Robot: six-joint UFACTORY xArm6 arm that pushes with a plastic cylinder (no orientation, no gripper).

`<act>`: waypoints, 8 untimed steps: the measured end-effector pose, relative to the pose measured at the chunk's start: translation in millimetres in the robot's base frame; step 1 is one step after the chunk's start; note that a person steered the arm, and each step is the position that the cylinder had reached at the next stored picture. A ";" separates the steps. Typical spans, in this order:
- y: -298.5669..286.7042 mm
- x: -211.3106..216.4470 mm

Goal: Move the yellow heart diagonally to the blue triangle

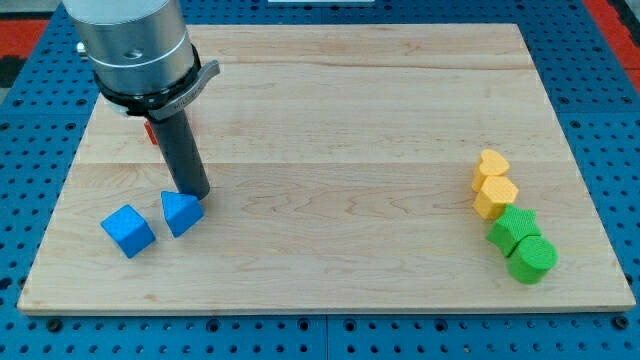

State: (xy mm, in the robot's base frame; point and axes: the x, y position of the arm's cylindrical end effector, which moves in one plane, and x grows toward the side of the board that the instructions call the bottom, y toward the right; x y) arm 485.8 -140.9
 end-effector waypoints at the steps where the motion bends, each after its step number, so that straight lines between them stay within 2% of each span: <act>1: 45.3 -9.9; 2: 111.3 -55.0; 3: 209.7 -95.3; 4: 310.2 -94.7; 5: 350.2 -58.8; 6: 328.8 -29.7; 7: 271.5 -15.7; 8: 261.6 11.7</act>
State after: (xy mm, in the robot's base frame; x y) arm 497.5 120.7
